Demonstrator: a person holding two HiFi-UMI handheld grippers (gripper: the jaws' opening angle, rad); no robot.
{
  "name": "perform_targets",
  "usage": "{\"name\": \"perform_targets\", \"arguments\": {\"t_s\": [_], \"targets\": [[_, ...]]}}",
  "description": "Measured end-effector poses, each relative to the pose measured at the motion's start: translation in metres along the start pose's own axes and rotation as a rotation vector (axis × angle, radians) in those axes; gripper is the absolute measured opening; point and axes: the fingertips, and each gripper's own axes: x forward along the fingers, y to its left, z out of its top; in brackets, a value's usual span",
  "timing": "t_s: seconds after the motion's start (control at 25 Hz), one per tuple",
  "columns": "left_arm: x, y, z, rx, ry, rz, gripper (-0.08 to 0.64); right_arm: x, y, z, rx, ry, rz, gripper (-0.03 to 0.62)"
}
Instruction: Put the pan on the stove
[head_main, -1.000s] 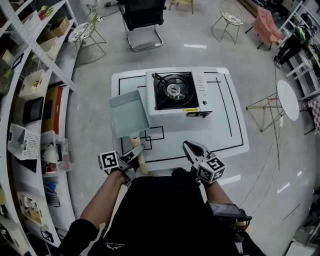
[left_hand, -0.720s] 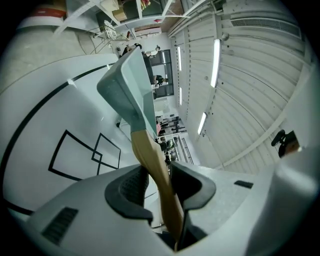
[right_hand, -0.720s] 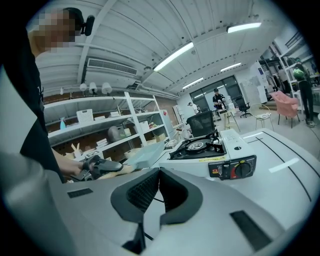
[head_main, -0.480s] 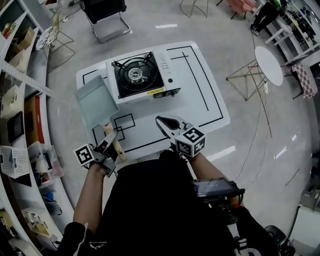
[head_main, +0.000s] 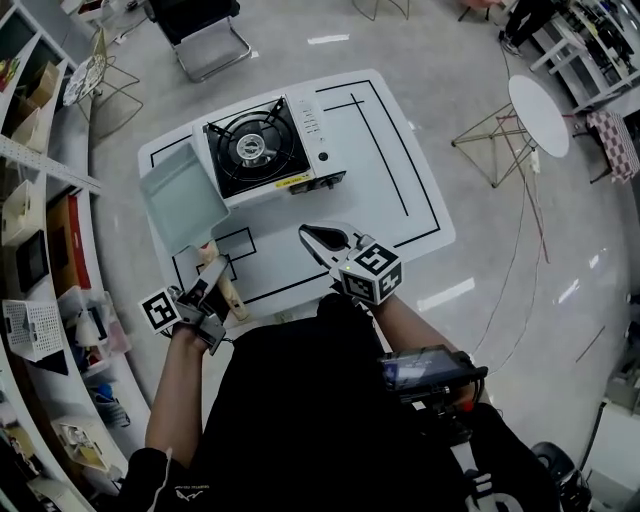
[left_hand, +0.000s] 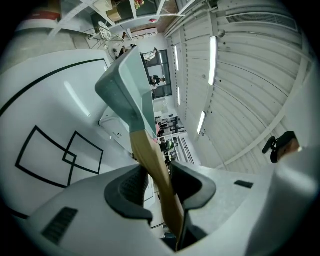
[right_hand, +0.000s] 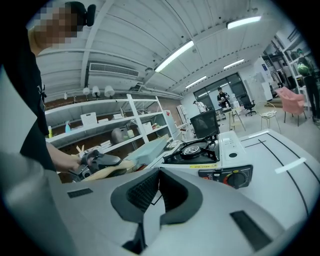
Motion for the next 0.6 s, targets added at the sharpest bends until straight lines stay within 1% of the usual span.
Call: {"name": "perform_targets", "arguments": {"t_s": [0.44,0.6], "targets": [[0.035,-0.016,-0.002,0.014,0.031,-0.009,0.140,0.002,-0.013,-0.004,0.027,0.012,0.041,0.026],[0.047,-0.022,-0.001,0.036,0.045,-0.008,0.140,0.003,-0.018,-0.005,0.033,0.015,0.060,0.026]]}}
